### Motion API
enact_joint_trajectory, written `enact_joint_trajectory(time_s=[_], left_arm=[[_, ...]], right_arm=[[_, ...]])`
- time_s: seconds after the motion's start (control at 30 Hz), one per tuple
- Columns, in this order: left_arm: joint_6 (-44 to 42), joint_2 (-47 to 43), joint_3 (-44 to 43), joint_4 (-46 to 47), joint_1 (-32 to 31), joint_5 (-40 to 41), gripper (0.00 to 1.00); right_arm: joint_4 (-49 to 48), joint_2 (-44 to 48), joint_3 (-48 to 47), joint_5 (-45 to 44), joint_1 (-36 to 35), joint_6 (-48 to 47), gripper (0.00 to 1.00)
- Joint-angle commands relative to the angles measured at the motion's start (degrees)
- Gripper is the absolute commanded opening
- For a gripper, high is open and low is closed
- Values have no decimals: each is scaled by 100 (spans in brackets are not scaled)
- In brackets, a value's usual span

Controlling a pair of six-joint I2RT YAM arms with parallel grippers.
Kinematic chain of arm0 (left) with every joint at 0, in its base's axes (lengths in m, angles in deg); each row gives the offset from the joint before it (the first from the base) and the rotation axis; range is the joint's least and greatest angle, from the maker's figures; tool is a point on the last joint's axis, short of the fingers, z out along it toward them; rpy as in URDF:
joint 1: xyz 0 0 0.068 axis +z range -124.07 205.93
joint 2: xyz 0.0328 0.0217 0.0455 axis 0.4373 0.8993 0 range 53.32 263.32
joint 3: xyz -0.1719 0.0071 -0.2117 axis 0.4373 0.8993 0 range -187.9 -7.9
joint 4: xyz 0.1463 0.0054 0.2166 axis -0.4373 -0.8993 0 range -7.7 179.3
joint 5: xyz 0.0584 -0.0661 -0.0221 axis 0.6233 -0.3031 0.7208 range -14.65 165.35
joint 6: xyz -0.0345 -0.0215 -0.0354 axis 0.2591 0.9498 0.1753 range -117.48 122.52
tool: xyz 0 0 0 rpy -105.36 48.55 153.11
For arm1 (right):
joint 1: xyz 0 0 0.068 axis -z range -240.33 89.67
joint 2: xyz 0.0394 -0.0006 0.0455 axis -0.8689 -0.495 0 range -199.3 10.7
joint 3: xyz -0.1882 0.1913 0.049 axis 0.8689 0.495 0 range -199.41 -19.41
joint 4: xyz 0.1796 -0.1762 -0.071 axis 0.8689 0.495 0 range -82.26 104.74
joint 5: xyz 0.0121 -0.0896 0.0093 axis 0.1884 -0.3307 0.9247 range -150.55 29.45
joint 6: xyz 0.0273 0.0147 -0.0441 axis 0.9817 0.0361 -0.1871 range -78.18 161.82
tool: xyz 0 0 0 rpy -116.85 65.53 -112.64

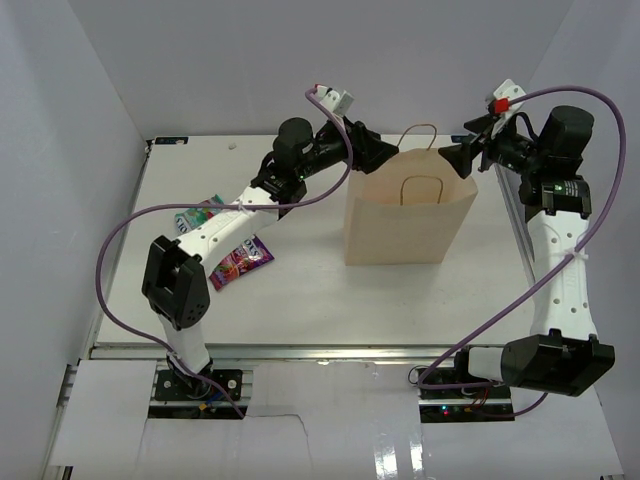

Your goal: Place the snacks into the paper bag

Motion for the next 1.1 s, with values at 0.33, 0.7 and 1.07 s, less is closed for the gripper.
enact_joint_trajectory(time_s=[0.33,0.7,1.07], left_arm=[[-1987,-2040,29,-2229,80,3007,82],[-1219,-5002,1647,-3812,71,7180,80],[-400,-5962,1938,-4586,71,7200,80]], right_arm=[[907,-925,-2056,555,-2206,-811,82],[1452,-2597,-2725,256,-4503,-653,80],[-2,-3756,-801,-903,-5813,-2540,83]])
